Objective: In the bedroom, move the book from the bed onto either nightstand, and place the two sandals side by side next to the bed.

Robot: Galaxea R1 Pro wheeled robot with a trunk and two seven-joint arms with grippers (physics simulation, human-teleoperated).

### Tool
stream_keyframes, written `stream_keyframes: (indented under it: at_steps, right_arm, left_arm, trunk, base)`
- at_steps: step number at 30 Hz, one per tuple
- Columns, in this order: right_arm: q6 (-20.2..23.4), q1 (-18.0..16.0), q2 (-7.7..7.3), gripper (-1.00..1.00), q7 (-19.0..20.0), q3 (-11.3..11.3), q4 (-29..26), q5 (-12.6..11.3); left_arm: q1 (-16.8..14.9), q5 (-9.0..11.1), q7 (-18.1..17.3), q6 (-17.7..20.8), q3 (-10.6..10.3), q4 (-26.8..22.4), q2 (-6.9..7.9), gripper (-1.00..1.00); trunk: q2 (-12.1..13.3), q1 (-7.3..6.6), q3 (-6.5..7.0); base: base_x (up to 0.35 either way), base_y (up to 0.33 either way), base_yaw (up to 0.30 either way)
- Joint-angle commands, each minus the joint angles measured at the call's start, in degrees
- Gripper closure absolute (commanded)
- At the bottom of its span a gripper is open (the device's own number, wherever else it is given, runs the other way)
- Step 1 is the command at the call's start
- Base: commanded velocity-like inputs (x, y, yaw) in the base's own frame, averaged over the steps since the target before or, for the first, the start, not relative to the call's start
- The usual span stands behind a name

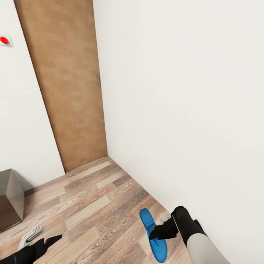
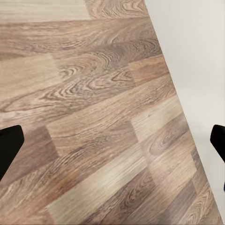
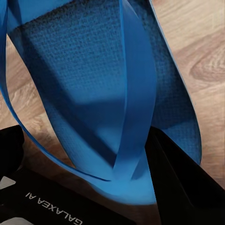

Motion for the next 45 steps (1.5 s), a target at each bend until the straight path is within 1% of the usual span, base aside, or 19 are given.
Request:
stream_keyframes:
  at_steps: [1, 35, 45]
  right_arm:
    - [0.23, -0.03, 0.09, 1.00, 0.46, -0.47, -0.11, 0.48]
    - [0.22, -0.04, 0.09, 1.00, 0.46, -0.50, -0.11, 0.49]
    - [0.21, -0.04, 0.09, 1.00, 0.46, -0.50, -0.11, 0.44]
  left_arm:
    - [-0.01, 0.09, -0.11, 0.31, 0.04, -0.04, 0.01, -1.00]
    - [-0.01, 0.17, -0.11, 0.31, 0.05, -0.04, 0.01, -1.00]
    - [-0.01, 0.17, -0.11, 0.31, 0.09, 0.01, 0.01, -1.00]
  trunk:
    - [-0.02, -0.01, -0.05]
    - [-0.02, -0.01, -0.05]
    - [-0.02, -0.01, -0.05]
  base:
    - [0.000, 0.000, 0.230]
    - [0.000, 0.000, 0.229]
    - [0.076, 0.000, 0.060]
